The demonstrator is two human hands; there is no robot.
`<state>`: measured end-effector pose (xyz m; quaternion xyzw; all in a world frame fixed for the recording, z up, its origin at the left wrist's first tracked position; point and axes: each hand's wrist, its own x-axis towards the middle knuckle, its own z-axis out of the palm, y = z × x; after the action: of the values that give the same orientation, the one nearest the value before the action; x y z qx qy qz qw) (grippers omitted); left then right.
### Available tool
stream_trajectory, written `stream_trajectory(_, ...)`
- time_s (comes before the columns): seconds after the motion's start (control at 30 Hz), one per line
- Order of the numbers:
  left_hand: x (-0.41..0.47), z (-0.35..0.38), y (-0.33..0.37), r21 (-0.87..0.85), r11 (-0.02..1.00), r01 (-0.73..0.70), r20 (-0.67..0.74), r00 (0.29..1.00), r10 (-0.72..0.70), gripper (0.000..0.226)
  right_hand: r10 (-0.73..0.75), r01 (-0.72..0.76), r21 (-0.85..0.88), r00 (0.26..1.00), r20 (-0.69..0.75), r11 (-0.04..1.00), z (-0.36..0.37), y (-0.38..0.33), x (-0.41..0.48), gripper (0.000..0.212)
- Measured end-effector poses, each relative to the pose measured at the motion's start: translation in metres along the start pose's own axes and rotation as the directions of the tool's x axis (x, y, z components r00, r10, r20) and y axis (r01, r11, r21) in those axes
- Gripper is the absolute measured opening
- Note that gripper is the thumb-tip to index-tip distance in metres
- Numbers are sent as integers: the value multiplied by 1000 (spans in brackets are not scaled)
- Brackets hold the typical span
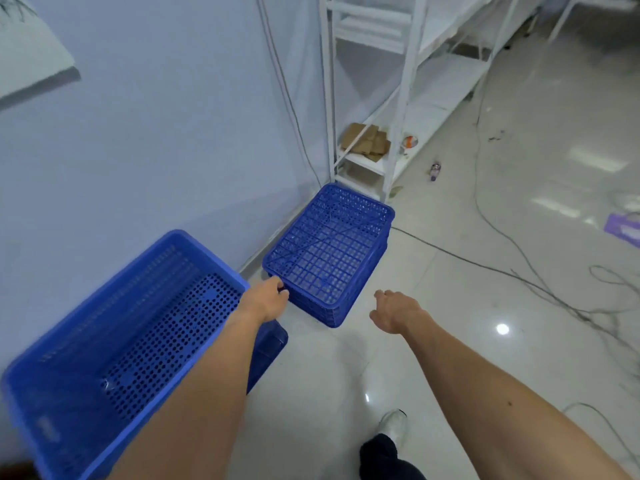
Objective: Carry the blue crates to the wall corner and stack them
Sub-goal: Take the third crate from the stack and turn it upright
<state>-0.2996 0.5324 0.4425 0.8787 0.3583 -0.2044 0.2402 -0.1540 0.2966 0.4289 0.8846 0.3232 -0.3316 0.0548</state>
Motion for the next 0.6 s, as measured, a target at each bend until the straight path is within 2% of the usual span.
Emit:
stream_trajectory(0.27, 81, -16, 43, 93, 995, -22, 24, 1000, 20, 36, 67, -68, 31, 998, 19, 997, -22, 61, 54, 49)
stream_trajectory(0.4, 126, -26, 47, 85, 996, -24, 41, 999, 20, 28, 93, -95, 54, 995, 46, 994, -28, 68, 87, 47)
stream_trajectory(0.6, 231, -22, 33, 116, 993, -33, 90, 996, 23, 32, 161, -174, 125, 981, 113, 977, -21, 63, 161, 47)
